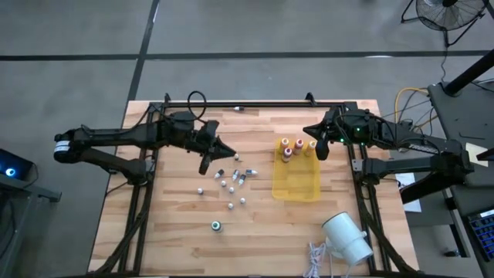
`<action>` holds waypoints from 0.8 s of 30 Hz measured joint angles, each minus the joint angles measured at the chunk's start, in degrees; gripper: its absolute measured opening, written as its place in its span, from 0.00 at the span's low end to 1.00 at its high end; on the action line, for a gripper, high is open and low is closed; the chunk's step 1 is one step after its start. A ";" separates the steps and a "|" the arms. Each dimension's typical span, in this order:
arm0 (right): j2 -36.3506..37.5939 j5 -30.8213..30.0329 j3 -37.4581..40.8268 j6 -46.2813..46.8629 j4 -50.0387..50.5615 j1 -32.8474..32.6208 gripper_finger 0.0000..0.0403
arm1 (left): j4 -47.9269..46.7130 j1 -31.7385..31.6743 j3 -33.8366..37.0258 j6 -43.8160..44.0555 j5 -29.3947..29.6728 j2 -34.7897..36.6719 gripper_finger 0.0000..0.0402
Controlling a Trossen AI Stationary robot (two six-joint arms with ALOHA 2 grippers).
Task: Pick & Place food coloring
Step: Put the big green food coloring bottle into the yellow bin
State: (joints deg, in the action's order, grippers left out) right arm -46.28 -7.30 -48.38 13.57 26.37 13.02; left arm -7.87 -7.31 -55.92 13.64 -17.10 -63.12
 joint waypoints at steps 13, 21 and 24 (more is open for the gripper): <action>0.00 0.00 -0.02 4.56 -0.02 0.00 0.02 | -14.83 6.21 -9.42 0.04 0.09 -0.04 0.18; 0.00 0.00 -0.02 5.94 0.00 0.00 0.02 | -16.20 10.15 -9.94 0.04 0.11 -0.69 0.43; 0.00 -0.01 -0.02 5.94 0.00 0.00 0.02 | -16.31 12.66 -9.94 0.06 0.17 -1.28 0.49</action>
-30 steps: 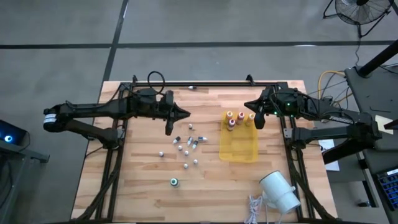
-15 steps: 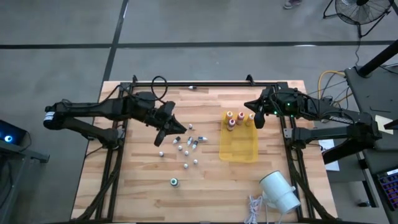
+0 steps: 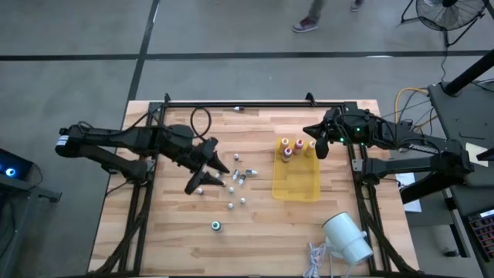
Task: Pick & Place food coloring
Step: Put the big green food coloring bottle into the yellow bin
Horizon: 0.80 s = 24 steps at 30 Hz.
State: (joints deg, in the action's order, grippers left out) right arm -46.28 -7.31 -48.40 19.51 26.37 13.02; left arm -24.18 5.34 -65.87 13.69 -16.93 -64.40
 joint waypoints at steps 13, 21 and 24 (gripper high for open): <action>-0.02 0.00 0.00 0.02 0.09 0.00 0.02 | -6.83 10.02 -1.25 0.33 0.42 -2.83 0.52; -0.02 0.00 0.00 0.05 0.13 0.00 0.02 | -7.48 14.04 -1.25 -0.09 0.27 -6.89 0.52; -0.02 -0.02 0.00 0.03 0.12 0.00 0.02 | -7.86 14.67 -1.25 -0.19 0.24 -8.00 0.52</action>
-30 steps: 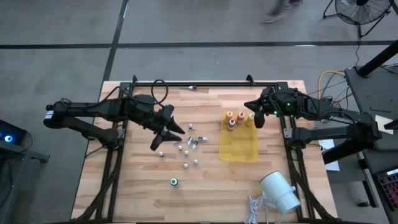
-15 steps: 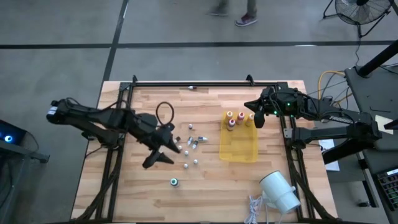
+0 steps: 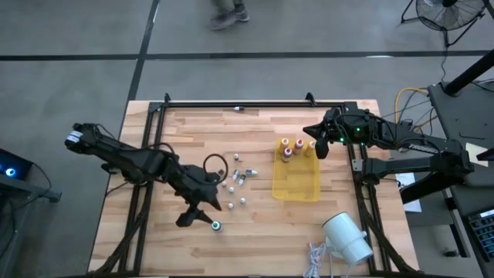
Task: Pick & Place food coloring
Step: Put the big green food coloring bottle into the yellow bin
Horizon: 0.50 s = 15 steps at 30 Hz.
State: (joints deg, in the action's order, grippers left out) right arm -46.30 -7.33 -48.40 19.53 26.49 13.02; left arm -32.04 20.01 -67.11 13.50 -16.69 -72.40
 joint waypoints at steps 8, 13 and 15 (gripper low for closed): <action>0.00 -0.01 0.00 0.31 0.01 0.00 0.02 | -0.61 0.79 0.00 -6.64 0.02 -2.20 0.52; 0.00 -0.04 0.00 1.92 0.11 -0.02 0.02 | -3.21 1.38 0.00 -11.87 0.03 -4.16 0.52; 0.00 -0.04 0.00 1.93 0.28 -0.02 0.02 | -4.08 1.61 0.00 -13.71 0.02 -5.11 0.52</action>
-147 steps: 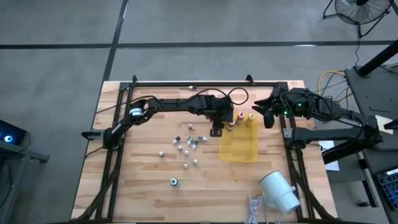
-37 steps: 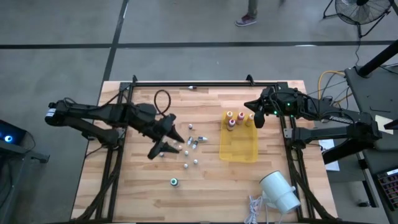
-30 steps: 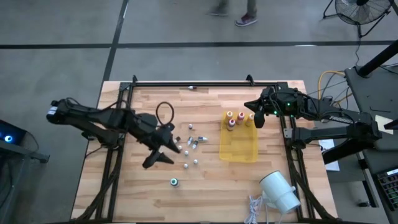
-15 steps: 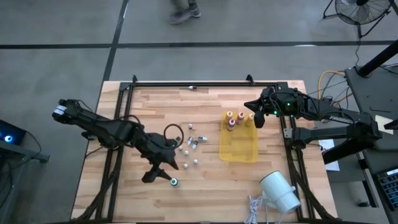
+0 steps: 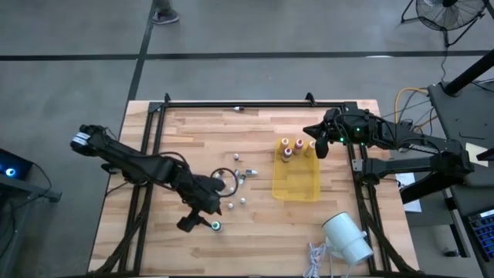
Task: Pick & Place food coloring
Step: Put the big green food coloring bottle into the yellow bin
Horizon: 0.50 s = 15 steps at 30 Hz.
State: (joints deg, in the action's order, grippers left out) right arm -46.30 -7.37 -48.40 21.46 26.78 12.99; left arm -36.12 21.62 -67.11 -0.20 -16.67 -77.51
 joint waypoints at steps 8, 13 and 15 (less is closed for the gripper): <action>0.00 -0.01 -0.01 0.01 0.01 0.02 0.02 | -0.40 0.76 0.00 -4.19 0.02 -4.09 0.52; 0.00 -0.01 0.00 0.01 0.13 0.02 0.02 | 0.05 1.32 0.00 -4.71 0.66 -7.20 0.52; 0.00 -0.03 -0.02 0.01 0.42 0.02 0.02 | 0.05 1.60 0.00 -4.70 0.98 -8.46 0.52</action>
State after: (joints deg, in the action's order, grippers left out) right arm -46.30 -7.40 -48.42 21.47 27.19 13.02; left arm -36.07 23.22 -67.11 -4.91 -15.69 -85.97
